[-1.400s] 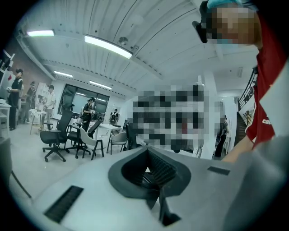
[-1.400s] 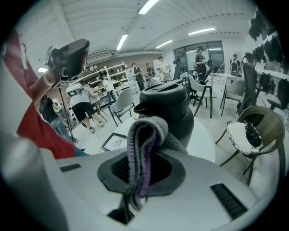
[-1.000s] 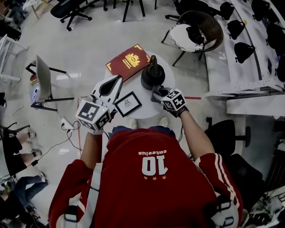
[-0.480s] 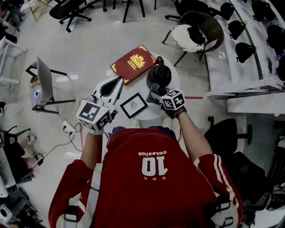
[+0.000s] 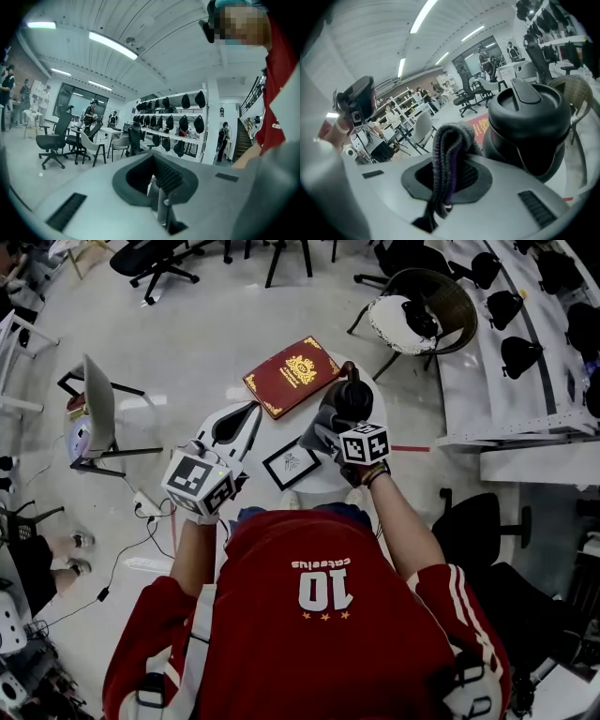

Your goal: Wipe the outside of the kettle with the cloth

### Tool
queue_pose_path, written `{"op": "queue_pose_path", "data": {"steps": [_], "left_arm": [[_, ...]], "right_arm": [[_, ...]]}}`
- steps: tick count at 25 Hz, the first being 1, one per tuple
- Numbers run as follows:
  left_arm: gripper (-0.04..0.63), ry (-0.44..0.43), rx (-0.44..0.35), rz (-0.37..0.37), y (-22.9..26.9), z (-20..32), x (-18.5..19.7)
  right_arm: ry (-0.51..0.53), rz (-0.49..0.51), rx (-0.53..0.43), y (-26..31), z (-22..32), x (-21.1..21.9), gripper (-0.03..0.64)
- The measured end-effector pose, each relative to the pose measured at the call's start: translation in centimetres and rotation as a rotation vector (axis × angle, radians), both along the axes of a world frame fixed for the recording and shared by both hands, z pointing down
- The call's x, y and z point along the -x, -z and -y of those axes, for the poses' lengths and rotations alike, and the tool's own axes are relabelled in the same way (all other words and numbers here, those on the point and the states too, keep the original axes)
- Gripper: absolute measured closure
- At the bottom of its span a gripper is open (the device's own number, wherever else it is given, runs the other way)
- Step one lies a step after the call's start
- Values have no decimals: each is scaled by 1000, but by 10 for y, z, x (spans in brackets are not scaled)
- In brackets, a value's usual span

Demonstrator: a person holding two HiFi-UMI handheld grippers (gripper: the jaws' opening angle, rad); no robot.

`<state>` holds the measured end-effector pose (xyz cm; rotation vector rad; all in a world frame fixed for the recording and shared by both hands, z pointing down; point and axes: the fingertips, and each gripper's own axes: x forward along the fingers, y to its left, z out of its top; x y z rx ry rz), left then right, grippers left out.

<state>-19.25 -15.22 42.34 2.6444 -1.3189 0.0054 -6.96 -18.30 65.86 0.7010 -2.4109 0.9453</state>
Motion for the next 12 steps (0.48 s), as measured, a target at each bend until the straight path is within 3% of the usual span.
{"op": "queue_pose_path", "data": {"steps": [7, 12], "left_arm": [[588, 31, -8, 0, 2, -7, 18], [588, 35, -13, 2, 6, -12, 16]], "right_arm": [[13, 25, -69, 23, 7, 16, 565], [79, 38, -142, 47, -2, 26, 565]]}}
